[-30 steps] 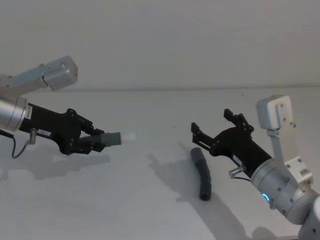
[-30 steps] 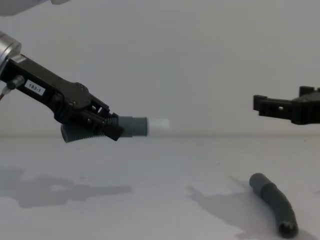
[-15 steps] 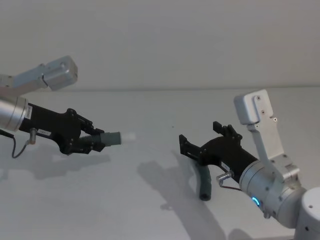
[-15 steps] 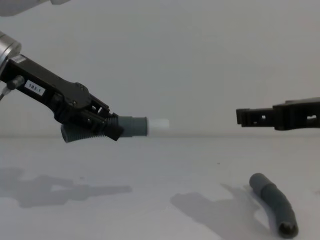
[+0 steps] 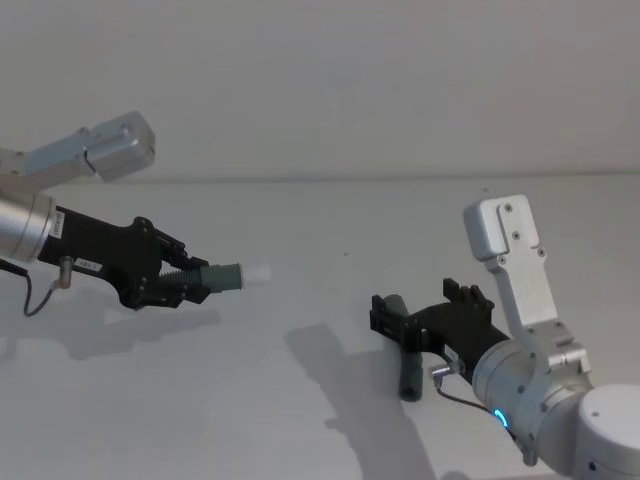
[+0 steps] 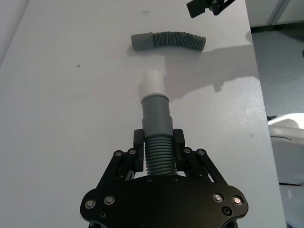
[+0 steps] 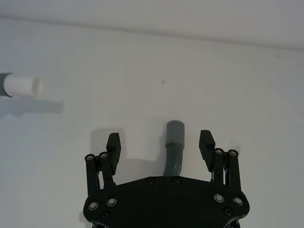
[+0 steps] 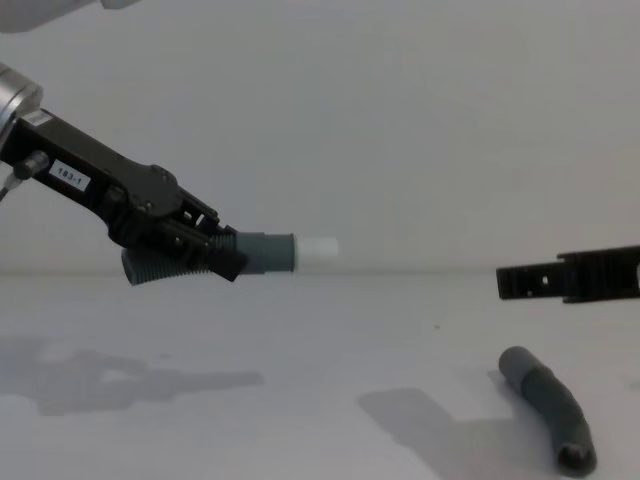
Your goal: Use both hands to pick up one end of the pipe from the table, align the ends, and insert them.
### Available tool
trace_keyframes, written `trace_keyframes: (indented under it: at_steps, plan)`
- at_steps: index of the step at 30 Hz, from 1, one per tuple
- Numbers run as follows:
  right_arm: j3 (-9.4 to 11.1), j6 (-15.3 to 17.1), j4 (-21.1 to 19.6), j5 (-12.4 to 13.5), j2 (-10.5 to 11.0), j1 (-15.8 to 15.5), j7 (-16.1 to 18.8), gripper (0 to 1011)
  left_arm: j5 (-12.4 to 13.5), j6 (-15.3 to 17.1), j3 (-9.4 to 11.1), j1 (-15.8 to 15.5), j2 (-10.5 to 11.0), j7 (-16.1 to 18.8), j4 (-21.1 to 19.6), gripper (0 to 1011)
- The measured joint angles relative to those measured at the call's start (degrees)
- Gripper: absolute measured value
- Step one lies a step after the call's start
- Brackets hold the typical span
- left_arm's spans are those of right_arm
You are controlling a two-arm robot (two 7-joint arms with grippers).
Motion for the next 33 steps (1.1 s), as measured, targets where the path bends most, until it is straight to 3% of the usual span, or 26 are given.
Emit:
trace_keyframes:
  at_steps: [6, 17, 33]
  plan:
    - [0.01, 2.44, 0.00, -0.29, -0.90, -0.54, -0.95, 1004, 0.00, 0.00, 0.00, 0.00, 0.00, -0.01, 0.00, 325]
    - [-0.59, 4.50, 1.18, -0.61, -0.57, -0.28, -0.17, 1004, 0.01, 0.00, 0.00, 0.00, 0.00, -0.01, -0.01, 325]
    - [-0.23, 4.01, 5.98, -1.14, 0.11, 2.65, 1.92, 1004, 0.01, 0.01, 0.00, 0.00, 0.00, -0.01, -0.01, 325]
